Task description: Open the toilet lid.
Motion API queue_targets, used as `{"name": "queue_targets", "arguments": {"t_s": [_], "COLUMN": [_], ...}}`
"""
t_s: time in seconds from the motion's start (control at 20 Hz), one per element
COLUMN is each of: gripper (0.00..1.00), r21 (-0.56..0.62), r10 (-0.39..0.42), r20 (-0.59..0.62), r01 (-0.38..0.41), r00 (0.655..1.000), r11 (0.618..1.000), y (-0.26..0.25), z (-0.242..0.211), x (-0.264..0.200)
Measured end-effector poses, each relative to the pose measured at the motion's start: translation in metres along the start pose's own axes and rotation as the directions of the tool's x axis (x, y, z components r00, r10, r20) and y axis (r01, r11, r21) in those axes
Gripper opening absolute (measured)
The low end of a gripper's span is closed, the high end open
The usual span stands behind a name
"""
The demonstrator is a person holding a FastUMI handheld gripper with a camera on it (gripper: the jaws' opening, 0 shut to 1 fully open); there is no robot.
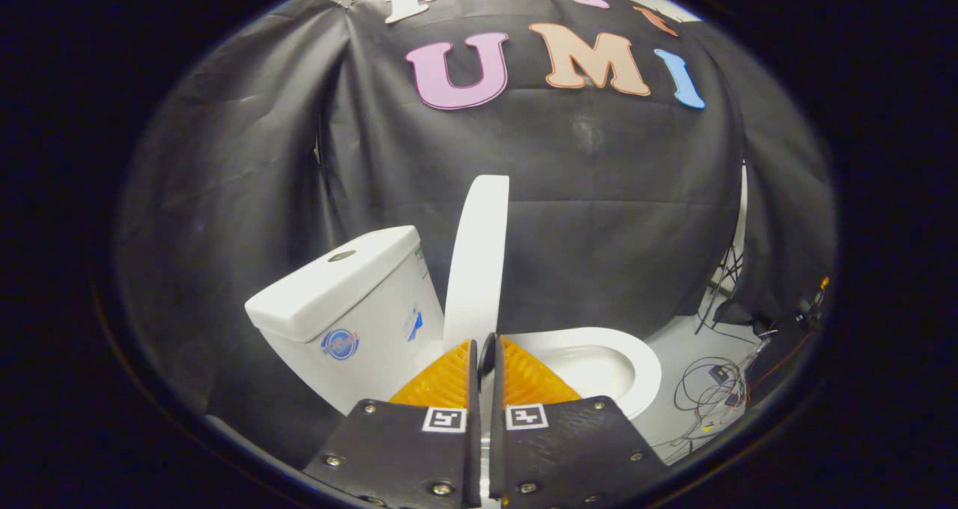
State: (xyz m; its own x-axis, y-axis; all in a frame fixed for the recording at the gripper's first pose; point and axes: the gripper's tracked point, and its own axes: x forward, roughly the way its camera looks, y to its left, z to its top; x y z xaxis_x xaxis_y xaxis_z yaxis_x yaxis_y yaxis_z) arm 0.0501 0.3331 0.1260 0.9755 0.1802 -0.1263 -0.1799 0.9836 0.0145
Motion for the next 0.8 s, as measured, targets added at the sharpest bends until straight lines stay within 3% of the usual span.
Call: {"name": "queue_targets", "arguments": {"t_s": [0.8], "gripper": [0.05], "r21": [-0.083], "r10": [0.103], "r20": [0.021], "r01": [-0.101], "r00": [0.994], "r11": [0.991], "y": [0.079], "z": [-0.003], "x": [0.004]}}
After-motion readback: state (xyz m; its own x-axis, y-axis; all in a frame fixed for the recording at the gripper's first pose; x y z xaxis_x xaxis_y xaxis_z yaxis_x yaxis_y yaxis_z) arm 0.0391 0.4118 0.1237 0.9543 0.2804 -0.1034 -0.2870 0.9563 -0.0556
